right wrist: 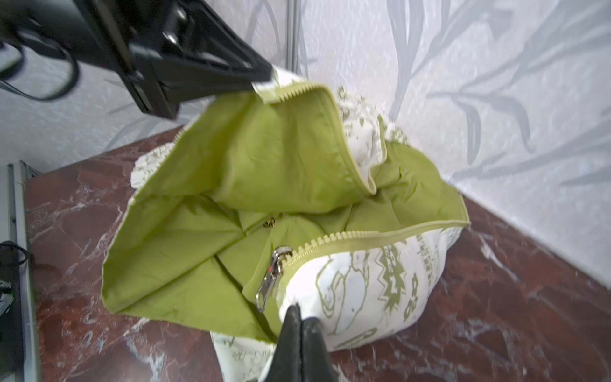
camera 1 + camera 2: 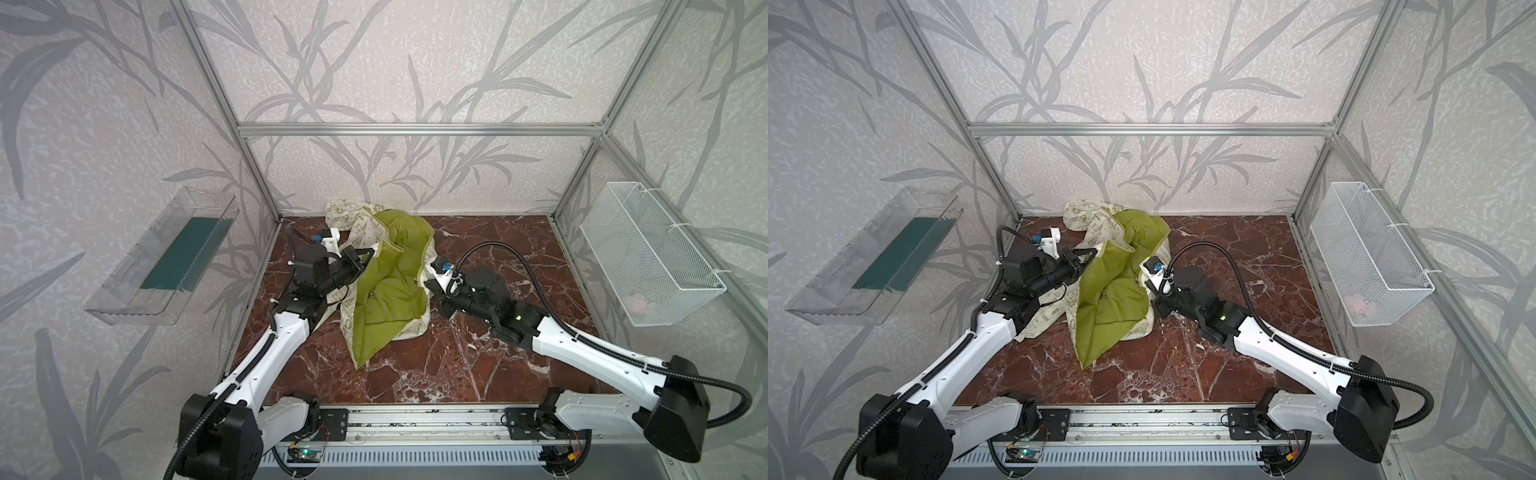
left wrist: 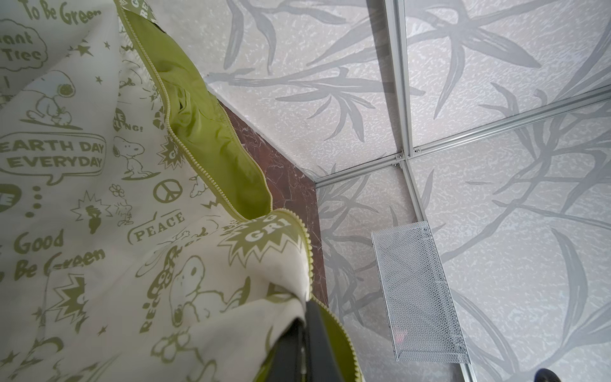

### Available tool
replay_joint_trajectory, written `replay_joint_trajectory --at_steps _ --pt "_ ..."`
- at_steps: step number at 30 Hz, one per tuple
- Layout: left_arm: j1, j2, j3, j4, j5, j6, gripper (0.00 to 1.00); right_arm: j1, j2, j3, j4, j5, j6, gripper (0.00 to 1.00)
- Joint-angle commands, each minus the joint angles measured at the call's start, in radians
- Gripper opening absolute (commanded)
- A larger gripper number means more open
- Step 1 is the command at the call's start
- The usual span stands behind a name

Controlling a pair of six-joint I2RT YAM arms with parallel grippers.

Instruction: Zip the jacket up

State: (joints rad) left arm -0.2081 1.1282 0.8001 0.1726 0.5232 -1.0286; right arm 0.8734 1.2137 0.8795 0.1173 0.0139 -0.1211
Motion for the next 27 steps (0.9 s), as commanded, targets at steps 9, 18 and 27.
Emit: replay_joint_trajectory --at_steps 9,18,27 --pt "0.010 -0.021 -0.043 0.367 0.073 -0.089 0.00 0.102 0.033 -0.034 0.578 0.045 -0.159 0.00" --pt "-0.005 -0.145 -0.178 0.735 -0.081 -0.064 0.00 0.102 0.072 -0.051 0.718 0.055 -0.015 0.00" --pt "-0.031 -0.186 -0.266 0.972 -0.047 0.059 0.00 0.102 0.108 -0.039 0.805 -0.034 0.067 0.00"
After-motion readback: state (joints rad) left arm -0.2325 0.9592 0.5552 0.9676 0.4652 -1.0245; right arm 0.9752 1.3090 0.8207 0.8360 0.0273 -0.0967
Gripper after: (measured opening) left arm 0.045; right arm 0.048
